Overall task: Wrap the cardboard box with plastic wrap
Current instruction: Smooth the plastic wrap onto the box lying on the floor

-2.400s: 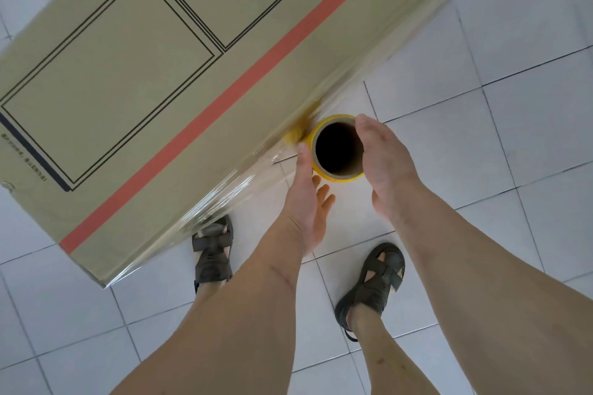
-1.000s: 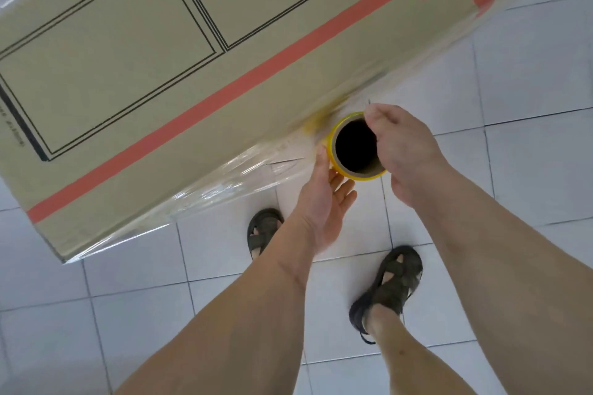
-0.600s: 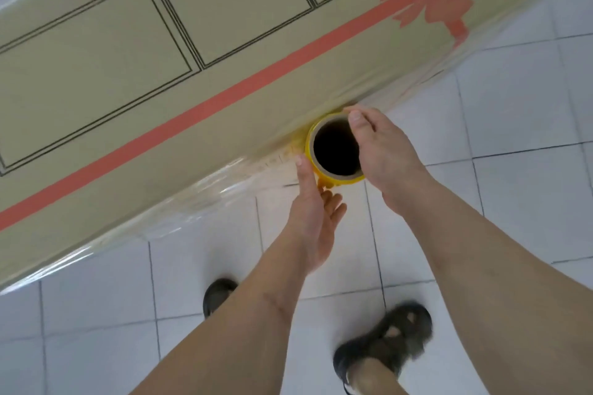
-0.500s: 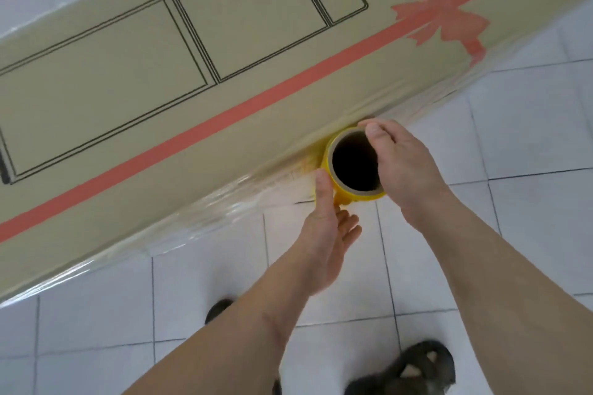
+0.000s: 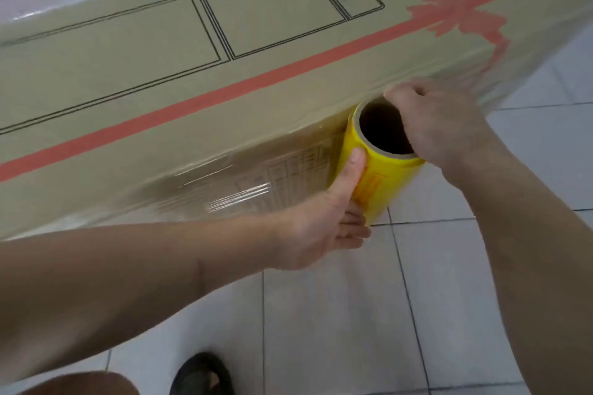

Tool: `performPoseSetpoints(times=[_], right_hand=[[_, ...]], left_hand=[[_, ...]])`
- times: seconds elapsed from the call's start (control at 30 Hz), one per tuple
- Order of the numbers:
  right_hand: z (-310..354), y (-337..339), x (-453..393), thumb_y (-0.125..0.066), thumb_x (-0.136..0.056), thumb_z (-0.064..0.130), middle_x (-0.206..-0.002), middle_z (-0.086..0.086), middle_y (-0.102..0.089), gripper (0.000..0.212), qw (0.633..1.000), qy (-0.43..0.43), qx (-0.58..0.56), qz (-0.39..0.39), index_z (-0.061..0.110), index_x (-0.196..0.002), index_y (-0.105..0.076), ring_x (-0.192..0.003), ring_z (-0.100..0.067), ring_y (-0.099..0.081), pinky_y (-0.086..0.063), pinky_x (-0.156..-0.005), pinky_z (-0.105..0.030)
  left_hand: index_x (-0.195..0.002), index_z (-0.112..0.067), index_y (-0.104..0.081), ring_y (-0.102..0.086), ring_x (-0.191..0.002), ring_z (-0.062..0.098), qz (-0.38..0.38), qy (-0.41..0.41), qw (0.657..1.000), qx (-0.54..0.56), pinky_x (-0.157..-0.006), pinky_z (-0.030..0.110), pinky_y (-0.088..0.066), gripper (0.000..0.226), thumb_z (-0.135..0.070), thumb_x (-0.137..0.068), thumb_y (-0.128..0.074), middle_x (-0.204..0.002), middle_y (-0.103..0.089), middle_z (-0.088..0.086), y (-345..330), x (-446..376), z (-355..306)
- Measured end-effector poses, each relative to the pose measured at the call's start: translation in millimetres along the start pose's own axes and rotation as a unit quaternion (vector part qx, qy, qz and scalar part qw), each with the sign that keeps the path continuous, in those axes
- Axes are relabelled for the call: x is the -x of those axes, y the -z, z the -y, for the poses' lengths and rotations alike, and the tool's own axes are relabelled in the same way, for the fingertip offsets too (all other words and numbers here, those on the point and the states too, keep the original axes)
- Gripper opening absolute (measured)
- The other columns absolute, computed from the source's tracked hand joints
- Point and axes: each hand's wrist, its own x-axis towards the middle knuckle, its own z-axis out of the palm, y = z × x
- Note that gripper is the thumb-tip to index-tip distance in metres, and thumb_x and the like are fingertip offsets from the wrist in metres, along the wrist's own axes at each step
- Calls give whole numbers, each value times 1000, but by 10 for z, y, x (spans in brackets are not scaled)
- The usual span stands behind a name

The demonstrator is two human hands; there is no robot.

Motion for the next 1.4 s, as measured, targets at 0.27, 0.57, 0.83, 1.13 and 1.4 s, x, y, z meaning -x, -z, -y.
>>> performPoseSetpoints(times=[0.27,0.57,0.83,1.13,1.4], right_hand=[[157,-80,214,-36,-91,69,-107,-3,-62,48,970,74,233,-6,28,-100,-59,-100,-26,-53,-43,-93,-41],[207,-179,386,-57,-91,53,-139,6,-48,51,872,293,384,83,38,-138,-46,-136,-19,-36,-21,-112,-38],[98,-175,413,-58,-85,32,-131,12,-47,49,860,326,382,92,34,-132,-45,-133,-13,-29,-14,-113,-34],[102,-180,342,-63,-81,45,-138,3,-38,63,864,255,432,48,31,-137,-36,-132,-22,-30,-20,-109,-39],[134,-197,410,-60,-85,44,-132,1,-37,55,852,238,465,44,28,-133,-39,-129,-22,-31,-23,-108,-39]], left_hand=[[-132,-26,-60,-62,-120,17,-65,-67,981,-172,-114,39,-45,70,-75,-82,-64,-126,-62,-5,52,81,176],[-145,-34,-52,-59,-123,18,-124,-105,899,-407,-106,33,-49,55,-54,-95,-64,-136,-62,-4,137,228,348],[-118,-4,-72,-59,-102,17,-385,-545,539,-514,-88,23,-45,42,-35,-93,-59,-115,-70,12,563,434,34],[-106,-10,-74,-72,-69,31,-380,-501,539,-560,-53,41,-61,48,-48,-89,-50,-93,-71,6,542,341,-186],[-124,-14,-64,-70,-97,33,-392,-409,547,-616,-74,45,-57,38,-44,-101,-55,-111,-71,3,520,355,-263]])
